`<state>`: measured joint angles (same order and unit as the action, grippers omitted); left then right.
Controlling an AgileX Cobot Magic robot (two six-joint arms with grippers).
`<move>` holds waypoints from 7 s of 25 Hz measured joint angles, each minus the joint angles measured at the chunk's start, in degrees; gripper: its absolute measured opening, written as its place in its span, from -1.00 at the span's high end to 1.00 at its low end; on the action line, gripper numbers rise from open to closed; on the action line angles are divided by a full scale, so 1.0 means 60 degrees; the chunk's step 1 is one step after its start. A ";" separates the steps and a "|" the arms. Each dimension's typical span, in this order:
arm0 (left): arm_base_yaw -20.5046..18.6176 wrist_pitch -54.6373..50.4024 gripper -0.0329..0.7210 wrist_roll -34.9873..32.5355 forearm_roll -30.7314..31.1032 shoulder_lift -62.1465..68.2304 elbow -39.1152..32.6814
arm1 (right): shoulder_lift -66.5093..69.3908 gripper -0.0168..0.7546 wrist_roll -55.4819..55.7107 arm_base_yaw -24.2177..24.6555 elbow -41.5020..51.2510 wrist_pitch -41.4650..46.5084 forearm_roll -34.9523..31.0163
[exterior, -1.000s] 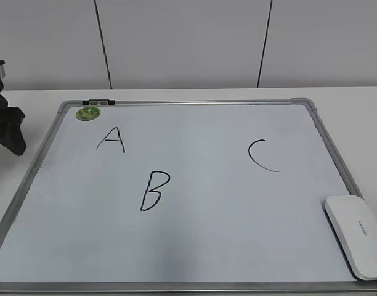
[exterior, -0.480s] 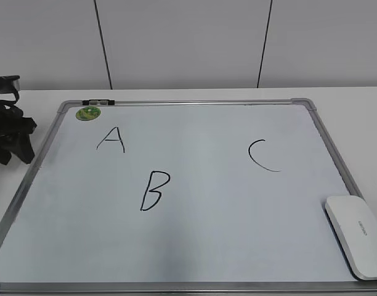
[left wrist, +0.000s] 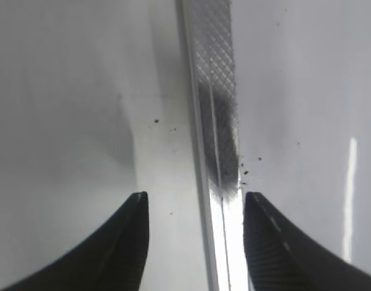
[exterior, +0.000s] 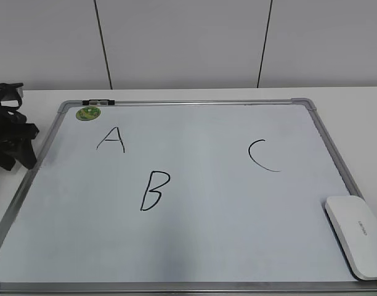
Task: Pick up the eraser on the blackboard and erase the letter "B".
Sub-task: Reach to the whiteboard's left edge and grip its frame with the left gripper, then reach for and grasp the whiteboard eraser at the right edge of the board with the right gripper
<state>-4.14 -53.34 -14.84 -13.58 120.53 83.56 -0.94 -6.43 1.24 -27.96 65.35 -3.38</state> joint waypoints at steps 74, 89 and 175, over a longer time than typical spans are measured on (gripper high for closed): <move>0.0180 -0.0089 0.82 0.0037 -0.0190 0.0383 0.0044 | 0.0000 -0.56 0.0000 0.0000 0.0000 0.0000 -0.0042; 0.0180 -0.0223 0.82 0.0041 -0.0190 0.0470 0.0104 | 0.0314 -0.56 0.0000 0.0000 -0.0233 -0.0254 -0.0271; 0.0180 -0.0185 0.82 0.0041 -0.0241 0.0470 0.0104 | 1.5139 -0.78 0.1334 -0.1466 -0.2512 -0.4464 0.0689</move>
<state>-3.06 -54.45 -14.59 -15.02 123.35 84.19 89.89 1.58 -7.56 -43.03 38.57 0.76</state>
